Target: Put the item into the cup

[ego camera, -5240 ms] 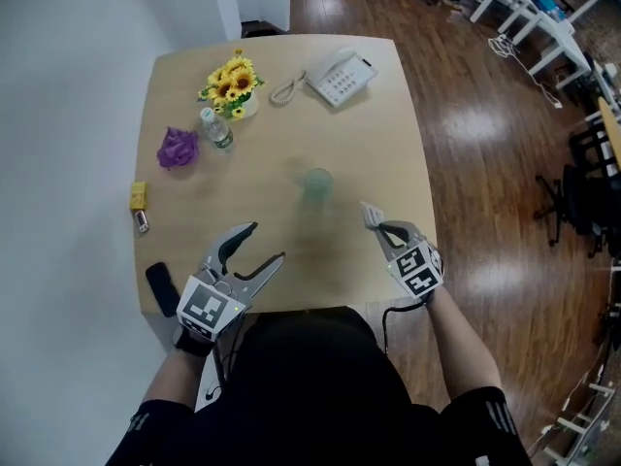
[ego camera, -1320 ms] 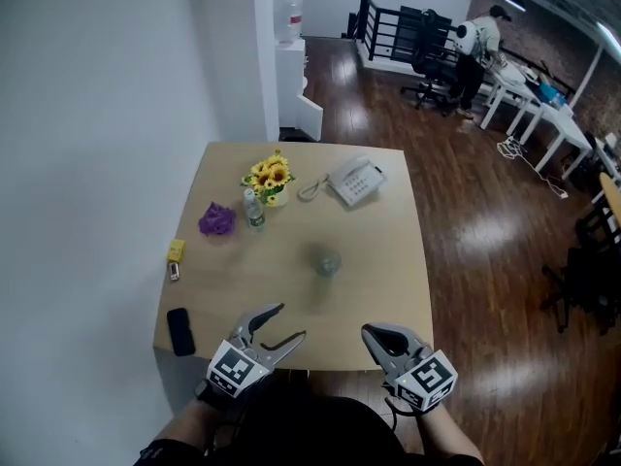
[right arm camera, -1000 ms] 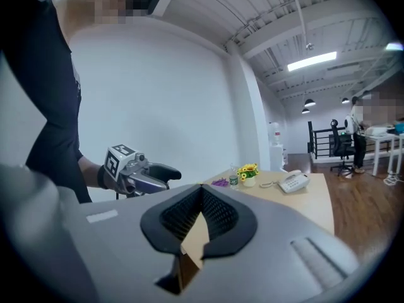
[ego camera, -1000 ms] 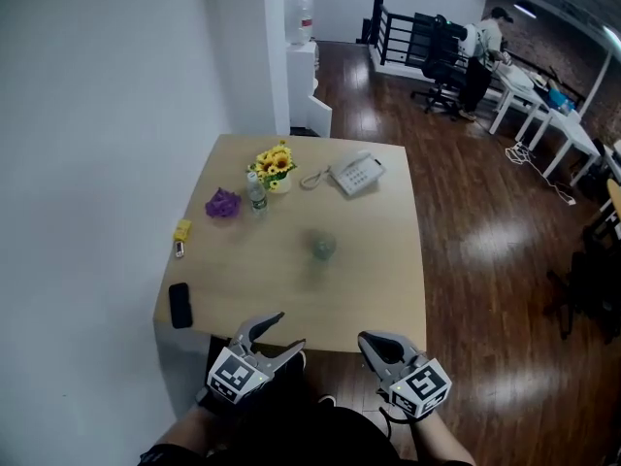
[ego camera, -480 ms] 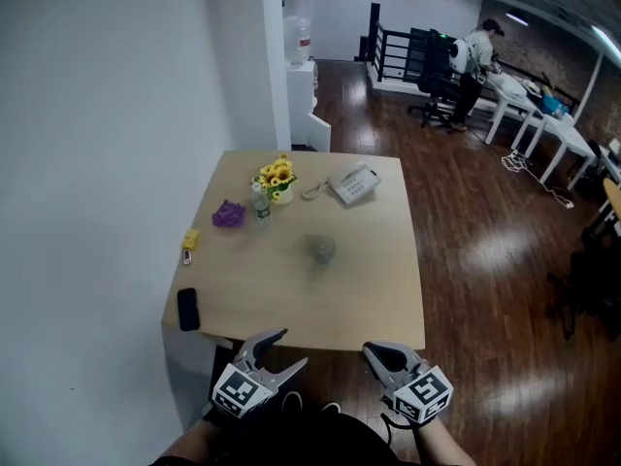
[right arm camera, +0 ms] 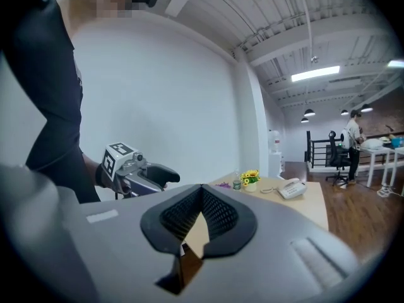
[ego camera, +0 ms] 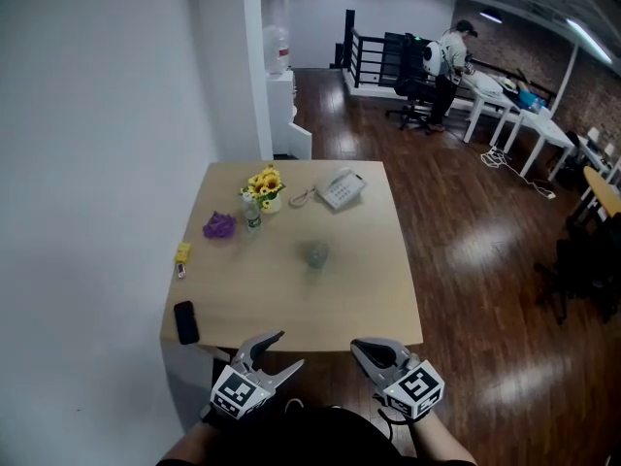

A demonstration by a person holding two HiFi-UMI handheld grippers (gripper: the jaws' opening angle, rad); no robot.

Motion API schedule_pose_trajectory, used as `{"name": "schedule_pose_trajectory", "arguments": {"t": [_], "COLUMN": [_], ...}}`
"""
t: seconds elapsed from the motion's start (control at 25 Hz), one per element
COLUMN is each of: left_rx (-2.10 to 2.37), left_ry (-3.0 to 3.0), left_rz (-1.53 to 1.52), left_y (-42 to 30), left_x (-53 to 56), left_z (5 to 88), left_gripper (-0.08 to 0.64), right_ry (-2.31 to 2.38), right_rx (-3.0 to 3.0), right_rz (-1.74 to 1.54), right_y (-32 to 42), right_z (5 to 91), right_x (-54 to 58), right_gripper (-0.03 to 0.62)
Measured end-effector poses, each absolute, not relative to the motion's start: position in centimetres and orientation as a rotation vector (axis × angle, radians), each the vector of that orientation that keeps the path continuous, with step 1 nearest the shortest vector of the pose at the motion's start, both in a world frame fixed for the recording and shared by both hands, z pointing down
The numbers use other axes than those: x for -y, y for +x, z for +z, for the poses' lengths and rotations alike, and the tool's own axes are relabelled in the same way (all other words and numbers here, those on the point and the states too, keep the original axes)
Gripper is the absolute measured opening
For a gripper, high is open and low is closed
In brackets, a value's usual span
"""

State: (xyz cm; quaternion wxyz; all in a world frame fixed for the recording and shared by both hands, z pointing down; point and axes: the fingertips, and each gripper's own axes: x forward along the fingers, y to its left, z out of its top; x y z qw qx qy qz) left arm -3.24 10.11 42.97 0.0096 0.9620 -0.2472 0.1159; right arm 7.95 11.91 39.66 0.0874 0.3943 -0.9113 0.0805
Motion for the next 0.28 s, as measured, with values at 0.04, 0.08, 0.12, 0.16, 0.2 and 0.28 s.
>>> {"name": "schedule_pose_trajectory", "arguments": {"t": [0.04, 0.08, 0.12, 0.16, 0.2, 0.28], "left_rx": [0.769, 0.768, 0.768, 0.769, 0.770, 0.772], "left_ry": [3.007, 3.012, 3.017, 3.023, 3.028, 3.040], "left_rz": [0.361, 0.357, 0.352, 0.348, 0.346, 0.342], "left_y": [-3.4, -3.6, -3.7, -3.9, -4.0, -4.2], "left_x": [-10.1, -10.2, -10.2, -10.1, -10.0, -9.9], "left_z": [42.9, 42.7, 42.5, 42.4, 42.2, 42.0], "left_gripper": [0.273, 0.273, 0.273, 0.273, 0.273, 0.273], "right_ry": [1.179, 1.182, 1.183, 1.182, 1.179, 1.168], "right_rx": [2.714, 2.714, 2.715, 2.714, 2.712, 2.709], "right_rz": [0.237, 0.230, 0.219, 0.206, 0.191, 0.157], "right_y": [7.8, 7.6, 7.4, 7.3, 7.1, 6.7], "right_z": [39.5, 39.2, 39.0, 38.8, 38.7, 38.5], "right_x": [-12.0, -12.1, -12.2, -12.3, -12.3, -12.4], "right_gripper": [0.008, 0.008, 0.008, 0.008, 0.008, 0.008]}}
